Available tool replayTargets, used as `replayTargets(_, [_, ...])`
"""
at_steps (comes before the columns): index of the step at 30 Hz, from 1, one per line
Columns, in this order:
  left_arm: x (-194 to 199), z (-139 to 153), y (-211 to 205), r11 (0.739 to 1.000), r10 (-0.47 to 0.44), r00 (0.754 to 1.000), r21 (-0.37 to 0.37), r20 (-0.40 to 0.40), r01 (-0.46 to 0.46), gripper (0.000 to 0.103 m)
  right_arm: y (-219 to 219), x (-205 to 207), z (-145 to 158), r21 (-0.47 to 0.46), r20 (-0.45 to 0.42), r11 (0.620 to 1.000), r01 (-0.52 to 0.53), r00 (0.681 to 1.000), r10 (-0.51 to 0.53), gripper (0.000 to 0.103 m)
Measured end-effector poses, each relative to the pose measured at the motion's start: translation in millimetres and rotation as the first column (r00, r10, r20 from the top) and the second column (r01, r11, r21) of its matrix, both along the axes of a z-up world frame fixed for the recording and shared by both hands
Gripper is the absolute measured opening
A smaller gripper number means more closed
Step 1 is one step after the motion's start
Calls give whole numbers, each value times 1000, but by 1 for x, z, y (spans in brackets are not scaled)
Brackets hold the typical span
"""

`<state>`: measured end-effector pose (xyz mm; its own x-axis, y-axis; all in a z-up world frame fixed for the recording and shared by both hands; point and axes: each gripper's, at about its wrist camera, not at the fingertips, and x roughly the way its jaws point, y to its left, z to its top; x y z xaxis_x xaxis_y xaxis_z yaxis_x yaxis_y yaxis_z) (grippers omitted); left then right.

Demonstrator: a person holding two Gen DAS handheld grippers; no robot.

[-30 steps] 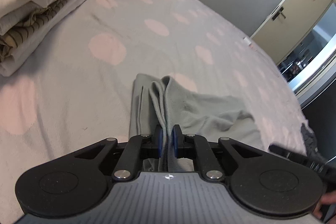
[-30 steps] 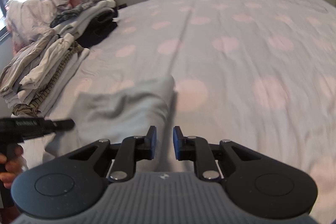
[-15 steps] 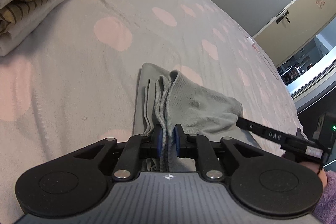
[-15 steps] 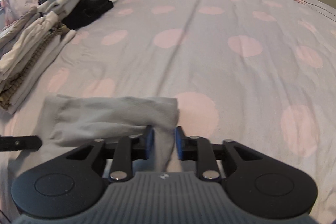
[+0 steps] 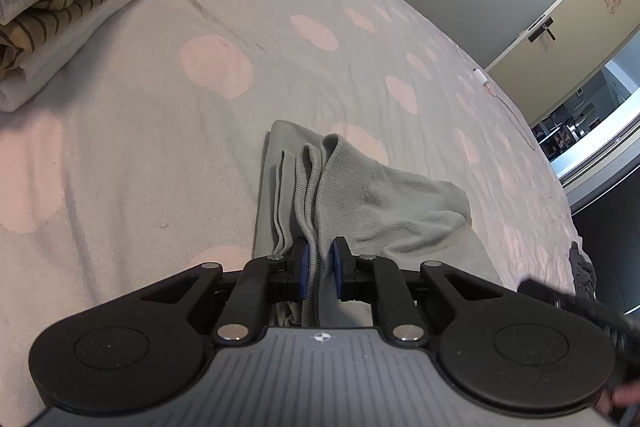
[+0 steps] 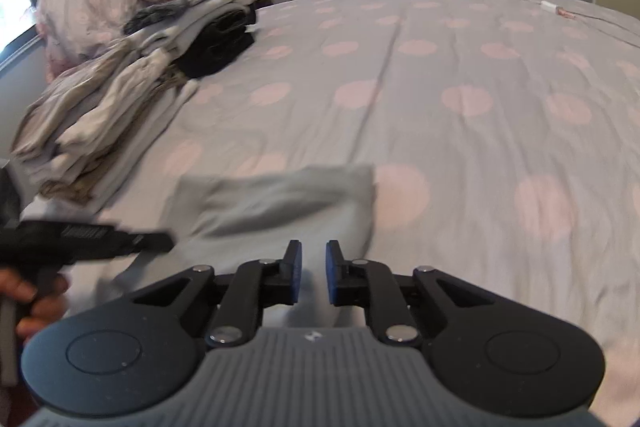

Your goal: Fold clothes

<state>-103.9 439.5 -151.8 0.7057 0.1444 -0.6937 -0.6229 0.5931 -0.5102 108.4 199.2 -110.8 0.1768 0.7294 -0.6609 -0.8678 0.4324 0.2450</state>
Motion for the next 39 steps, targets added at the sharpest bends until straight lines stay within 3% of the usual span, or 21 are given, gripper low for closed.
replayTargets(3, [0,0,-1,1000,0,1000,3,-3,0,16,-1,-16,-10,-49,27,999,-24,999,26,12])
replayTargets(9, [1,-4,3,1000,-4,1000,-15,-3,4,16,1,-7,-41,-166,-17,986,9,1000,-12,9])
replayTargets(16, [-2,4,-1,999,-10,1000,32,-14,11,18,-1,-4,-42,-185,-50,982,45,997,-55,9])
replayTargets(19, [-11,16,-9,994,22,999,104,-29,-19,26,-7,-4,-34,-161,-63,985,57,996,-68,14])
replayTargets(22, [-26,29,-14,983,84,996,164,-3,-82,53,-18,-2,-22,-107,-89,990,87,991,-97,25])
replayTargets(23, [-31,32,-12,982,98,995,158,24,-101,63,-22,0,-18,-84,-102,991,102,989,-111,31])
replayTargets(25, [-37,34,-9,983,114,991,136,66,-122,68,-27,6,-12,-39,-135,990,135,981,-139,42])
replayTargets(27, [-36,32,-5,987,113,991,108,74,-121,74,-29,14,-10,-11,-180,986,167,970,-166,44])
replayTargets(29, [-29,27,-2,990,104,994,94,42,-107,74,-28,22,-12,5,-227,981,195,955,-189,52])
replayTargets(39, [-3,-3,12,997,72,997,20,-11,-71,73,-13,62,-48,21,-429,959,283,869,-247,53])
